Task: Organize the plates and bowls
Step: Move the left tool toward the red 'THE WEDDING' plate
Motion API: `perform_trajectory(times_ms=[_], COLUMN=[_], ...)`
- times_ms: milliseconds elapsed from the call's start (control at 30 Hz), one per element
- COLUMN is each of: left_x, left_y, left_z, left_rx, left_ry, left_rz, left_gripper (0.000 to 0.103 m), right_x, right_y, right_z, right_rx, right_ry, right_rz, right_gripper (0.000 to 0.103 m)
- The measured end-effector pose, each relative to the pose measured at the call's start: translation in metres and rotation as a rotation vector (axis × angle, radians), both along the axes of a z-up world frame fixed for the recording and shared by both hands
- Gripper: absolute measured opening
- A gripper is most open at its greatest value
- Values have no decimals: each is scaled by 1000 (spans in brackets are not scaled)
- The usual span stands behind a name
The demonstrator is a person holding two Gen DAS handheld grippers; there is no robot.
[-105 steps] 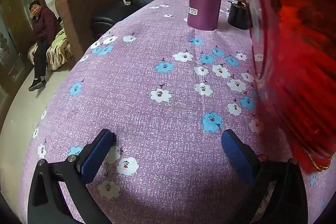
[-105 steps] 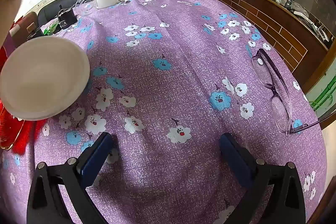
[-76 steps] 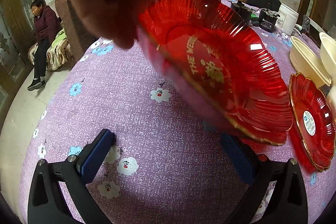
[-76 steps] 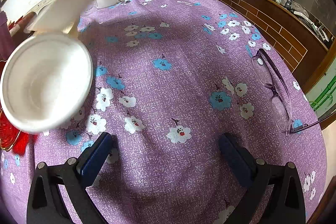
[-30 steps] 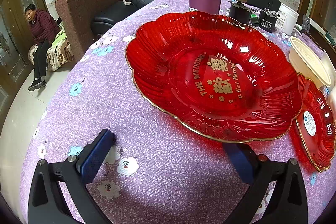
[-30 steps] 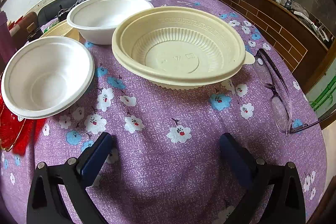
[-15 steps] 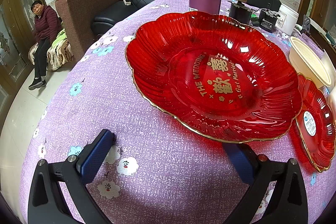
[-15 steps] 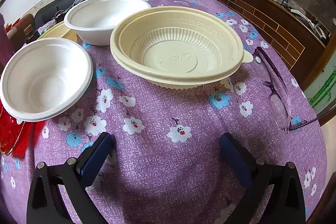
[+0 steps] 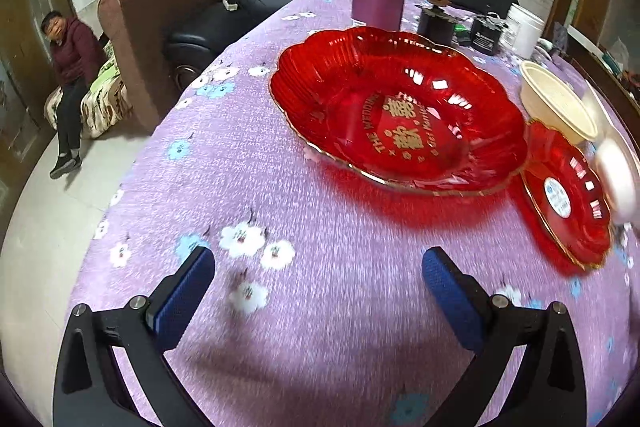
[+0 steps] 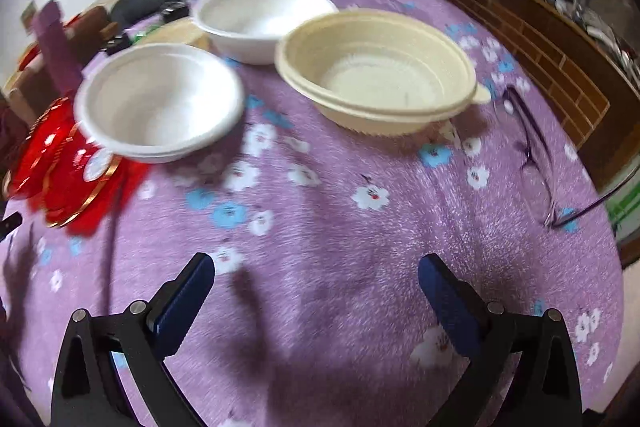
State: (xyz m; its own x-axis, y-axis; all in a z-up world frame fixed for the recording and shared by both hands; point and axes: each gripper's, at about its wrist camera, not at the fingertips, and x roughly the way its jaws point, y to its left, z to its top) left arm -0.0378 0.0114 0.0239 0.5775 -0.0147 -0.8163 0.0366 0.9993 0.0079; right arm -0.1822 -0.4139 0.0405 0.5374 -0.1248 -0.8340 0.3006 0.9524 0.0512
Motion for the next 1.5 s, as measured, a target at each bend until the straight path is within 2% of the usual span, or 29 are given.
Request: perform_trajectory(times_ms=[200, 367, 467, 533, 700, 833, 933, 1000, 1167, 1433, 1500], left_x=[-12, -19, -22, -23, -28, -31, -32, -33, -33, -27, -26], left_y=[2, -4, -7, -7, -6, -3, -1, 0, 5, 24, 27], left_z=[15, 17, 18, 21, 26, 27, 28, 29, 32, 37, 39], left_rx=[24, 41, 44, 44, 39, 39, 32, 32, 33, 18, 18], left_ry=[-38, -41, -47, -54, -71, -75, -74, -73, -75, -54, -53], left_rz=[-11, -33, -47, -49, -48, -40, -35, -35, -26, 9, 9], left_gripper=[103, 103, 103, 103, 103, 103, 103, 103, 103, 103, 103], right_x=[3, 23, 27, 27, 37, 37, 35, 31, 34, 54, 59], right_y=[45, 93, 114, 123, 155, 165, 172, 176, 176, 188, 191], right_z=[24, 33, 38, 41, 38, 33, 33, 36, 47, 65, 68], right_rx=[-110, -222, -179, -142, -127, 30, 123, 151, 78, 17, 51], right_ry=[-59, -90, -118, -143, -152, -150, -134, -140, -166, -135, -128], right_rz=[120, 234, 287, 327, 349, 354, 376, 393, 372, 451, 466], right_gripper=[102, 102, 102, 98, 95, 95, 83, 83, 83, 86, 88])
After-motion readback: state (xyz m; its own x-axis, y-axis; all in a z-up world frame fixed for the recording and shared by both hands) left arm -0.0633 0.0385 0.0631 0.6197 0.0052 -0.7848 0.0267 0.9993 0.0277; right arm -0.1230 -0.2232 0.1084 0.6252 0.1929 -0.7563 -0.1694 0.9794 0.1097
